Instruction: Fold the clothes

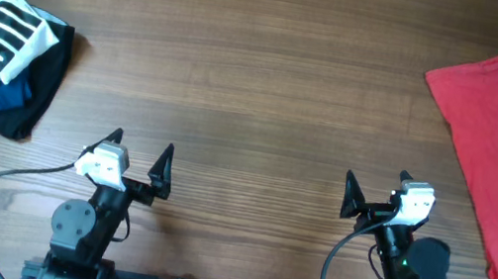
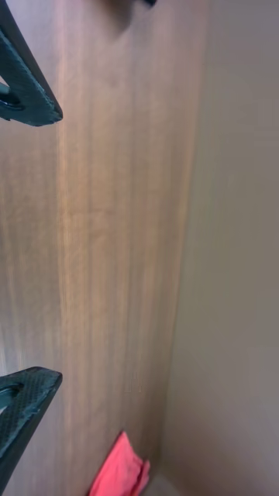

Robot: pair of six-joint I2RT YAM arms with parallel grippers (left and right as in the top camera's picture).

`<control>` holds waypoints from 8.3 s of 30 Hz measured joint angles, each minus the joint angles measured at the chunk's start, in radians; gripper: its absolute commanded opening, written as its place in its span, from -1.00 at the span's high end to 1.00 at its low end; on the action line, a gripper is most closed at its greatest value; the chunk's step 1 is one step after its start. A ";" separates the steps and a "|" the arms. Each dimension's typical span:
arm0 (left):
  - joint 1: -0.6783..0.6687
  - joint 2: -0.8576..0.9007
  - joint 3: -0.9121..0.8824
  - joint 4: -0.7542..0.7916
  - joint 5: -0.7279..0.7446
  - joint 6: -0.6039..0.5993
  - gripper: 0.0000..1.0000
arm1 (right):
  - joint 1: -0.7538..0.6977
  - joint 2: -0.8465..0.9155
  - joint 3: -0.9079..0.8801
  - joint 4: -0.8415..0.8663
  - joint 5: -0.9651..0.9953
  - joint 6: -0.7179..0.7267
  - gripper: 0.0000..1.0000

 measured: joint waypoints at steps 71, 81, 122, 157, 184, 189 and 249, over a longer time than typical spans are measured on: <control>0.000 0.494 0.521 -0.438 0.166 -0.095 -0.99 | -0.431 1.484 0.639 0.042 -0.178 0.112 0.91; 0.000 0.494 0.521 -0.431 0.166 -0.095 -0.99 | 0.043 1.426 0.822 0.170 -0.242 0.351 0.42; -0.748 1.370 0.530 0.157 0.351 -0.564 -0.99 | -0.216 1.041 0.997 -0.805 0.076 0.397 -1.00; 0.115 1.308 0.598 0.212 0.233 -0.433 0.89 | -0.228 1.041 0.997 -0.880 0.077 0.344 -1.00; -0.357 1.560 0.845 -0.333 0.321 -0.484 -0.72 | -0.230 1.041 0.997 -0.901 0.077 0.320 -0.99; -0.462 1.672 0.848 -0.203 0.293 -0.552 -0.66 | -0.230 1.041 0.997 -0.902 0.077 0.317 -1.00; -0.254 1.474 0.671 -0.304 0.116 -0.612 -0.50 | -0.230 1.041 0.997 -0.929 0.084 0.287 -0.99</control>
